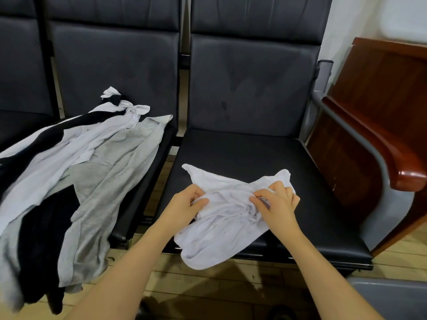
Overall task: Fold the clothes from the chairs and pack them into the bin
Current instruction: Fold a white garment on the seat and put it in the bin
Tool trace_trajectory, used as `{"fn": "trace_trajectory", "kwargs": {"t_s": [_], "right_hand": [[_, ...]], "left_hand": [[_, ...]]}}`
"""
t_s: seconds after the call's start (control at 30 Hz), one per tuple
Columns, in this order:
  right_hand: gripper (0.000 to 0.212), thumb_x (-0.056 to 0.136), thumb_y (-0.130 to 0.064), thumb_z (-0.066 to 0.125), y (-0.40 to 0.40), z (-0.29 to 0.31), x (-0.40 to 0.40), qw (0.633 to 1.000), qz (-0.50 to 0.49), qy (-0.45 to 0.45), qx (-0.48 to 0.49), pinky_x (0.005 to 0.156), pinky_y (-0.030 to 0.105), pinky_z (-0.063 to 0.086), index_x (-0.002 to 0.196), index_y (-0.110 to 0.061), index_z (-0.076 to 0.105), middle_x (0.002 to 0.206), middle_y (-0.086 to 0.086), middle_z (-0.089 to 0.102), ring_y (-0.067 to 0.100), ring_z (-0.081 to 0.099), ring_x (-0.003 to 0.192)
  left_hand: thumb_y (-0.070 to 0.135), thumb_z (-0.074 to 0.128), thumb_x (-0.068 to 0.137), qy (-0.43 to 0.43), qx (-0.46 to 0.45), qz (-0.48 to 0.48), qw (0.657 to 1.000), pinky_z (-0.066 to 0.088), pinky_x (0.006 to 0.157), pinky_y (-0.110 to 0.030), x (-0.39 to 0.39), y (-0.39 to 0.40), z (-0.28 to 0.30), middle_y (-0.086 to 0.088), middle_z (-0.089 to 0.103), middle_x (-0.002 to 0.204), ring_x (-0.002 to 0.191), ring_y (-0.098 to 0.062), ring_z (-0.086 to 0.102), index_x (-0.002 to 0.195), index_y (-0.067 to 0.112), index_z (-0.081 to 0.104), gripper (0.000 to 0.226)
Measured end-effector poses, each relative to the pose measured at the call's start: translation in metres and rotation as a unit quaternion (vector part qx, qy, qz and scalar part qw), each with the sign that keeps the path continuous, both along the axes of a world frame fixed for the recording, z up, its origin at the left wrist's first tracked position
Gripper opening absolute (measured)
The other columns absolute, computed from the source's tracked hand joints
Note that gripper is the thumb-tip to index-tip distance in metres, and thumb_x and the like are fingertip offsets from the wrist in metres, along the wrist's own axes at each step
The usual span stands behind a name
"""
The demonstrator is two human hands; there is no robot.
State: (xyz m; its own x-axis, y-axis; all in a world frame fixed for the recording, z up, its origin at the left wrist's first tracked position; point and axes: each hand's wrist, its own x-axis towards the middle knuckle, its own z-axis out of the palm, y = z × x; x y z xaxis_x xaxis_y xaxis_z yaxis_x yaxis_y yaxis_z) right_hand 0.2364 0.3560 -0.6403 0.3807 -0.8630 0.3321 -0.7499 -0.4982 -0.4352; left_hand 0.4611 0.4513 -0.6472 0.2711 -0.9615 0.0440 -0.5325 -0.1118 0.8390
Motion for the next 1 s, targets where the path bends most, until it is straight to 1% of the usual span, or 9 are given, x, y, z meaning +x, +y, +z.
{"fn": "trace_trajectory", "kwargs": {"t_s": [0.07, 0.13, 0.27, 0.4, 0.5, 0.63, 0.7, 0.83, 1.0], "right_hand": [[0.016, 0.094, -0.034, 0.054, -0.001, 0.002, 0.001, 1.0, 0.0, 0.001, 0.015, 0.084, 0.015, 0.003, 0.097, -0.027, 0.068, 0.102, -0.008, 0.036, 0.008, 0.023, 0.099], [0.018, 0.098, -0.028, 0.048, -0.001, 0.006, 0.0, 1.0, 0.009, -0.005, 0.028, 0.082, 0.014, 0.004, 0.099, -0.028, 0.066, 0.1, -0.008, 0.036, 0.007, 0.024, 0.097], [0.029, 0.101, -0.018, 0.038, 0.003, 0.017, -0.013, 0.999, 0.031, -0.021, 0.039, 0.092, 0.018, 0.01, 0.115, -0.027, 0.061, 0.1, -0.011, 0.036, 0.001, 0.024, 0.093], [0.029, 0.1, -0.021, 0.044, 0.013, 0.032, -0.026, 0.997, 0.013, -0.004, 0.072, 0.095, 0.021, 0.015, 0.126, -0.026, 0.055, 0.12, -0.006, 0.046, 0.011, 0.031, 0.114], [0.027, 0.096, -0.02, 0.053, 0.024, 0.048, -0.031, 0.996, -0.009, -0.019, 0.082, 0.092, 0.022, 0.027, 0.122, -0.023, 0.06, 0.127, -0.003, 0.054, 0.019, 0.039, 0.119], [0.022, 0.093, -0.011, 0.056, 0.034, 0.085, -0.038, 0.998, 0.005, -0.04, 0.039, 0.084, 0.027, 0.045, 0.112, -0.013, 0.067, 0.113, 0.006, 0.061, 0.02, 0.058, 0.097], [0.02, 0.093, -0.009, 0.055, 0.038, 0.108, -0.041, 0.998, 0.011, -0.066, 0.003, 0.083, 0.029, 0.046, 0.109, -0.012, 0.068, 0.11, 0.004, 0.062, 0.021, 0.059, 0.098], [0.017, 0.094, -0.013, 0.055, 0.044, 0.158, -0.043, 0.994, 0.002, -0.091, -0.067, 0.084, 0.027, 0.045, 0.105, -0.013, 0.069, 0.108, 0.002, 0.063, 0.018, 0.059, 0.099], [0.018, 0.095, -0.016, 0.055, 0.052, 0.219, -0.045, 0.986, -0.016, -0.145, -0.077, 0.092, 0.03, 0.045, 0.108, -0.012, 0.067, 0.112, 0.006, 0.064, 0.019, 0.059, 0.103]], "left_hand": [[0.029, 0.058, 0.092, -0.036, -0.01, 0.016, 0.999, 0.051, 0.064, -0.033, 0.003, 0.001, 0.005, 0.001, 0.063, 0.069, 0.061, -0.012, 0.059, 0.086, 0.025, 0.055, 0.008], [0.028, 0.059, 0.091, -0.049, -0.032, 0.029, 0.998, 0.051, 0.065, -0.032, 0.006, 0.002, 0.011, 0.005, 0.065, 0.073, 0.066, -0.011, 0.06, 0.088, 0.025, 0.06, 0.004], [0.02, 0.062, 0.09, 0.009, -0.088, 0.068, 0.994, 0.044, 0.069, -0.014, 0.007, 0.011, 0.028, 0.008, 0.065, 0.087, 0.077, -0.005, 0.058, 0.101, 0.018, 0.07, 0.014], [0.019, 0.063, 0.089, 0.009, -0.116, 0.069, 0.991, 0.047, 0.073, -0.019, 0.004, 0.024, 0.044, -0.006, 0.064, 0.09, 0.081, -0.018, 0.058, 0.102, 0.021, 0.073, 0.016], [0.016, 0.062, 0.09, -0.068, -0.143, 0.074, 0.985, 0.041, 0.068, -0.012, 0.006, 0.031, 0.058, -0.003, 0.062, 0.086, 0.076, -0.009, 0.056, 0.097, 0.016, 0.072, 0.012], [0.019, 0.058, 0.092, -0.13, -0.173, 0.074, 0.974, 0.044, 0.076, -0.023, 0.01, 0.034, 0.095, -0.002, 0.063, 0.093, 0.084, -0.012, 0.056, 0.096, 0.016, 0.069, 0.012], [0.019, 0.057, 0.093, -0.168, -0.194, 0.07, 0.964, 0.044, 0.079, -0.028, 0.008, 0.034, 0.115, -0.003, 0.062, 0.093, 0.085, -0.014, 0.056, 0.095, 0.017, 0.069, 0.013], [0.018, 0.056, 0.093, -0.243, -0.258, 0.089, 0.931, 0.035, 0.076, -0.022, 0.001, 0.037, 0.159, 0.0, 0.06, 0.094, 0.085, -0.012, 0.054, 0.094, 0.015, 0.071, 0.015], [0.017, 0.054, 0.095, -0.237, -0.275, 0.094, 0.927, 0.048, 0.089, -0.038, -0.008, 0.041, 0.218, -0.004, 0.068, 0.105, 0.099, -0.021, 0.061, 0.105, 0.011, 0.069, 0.019]]}}
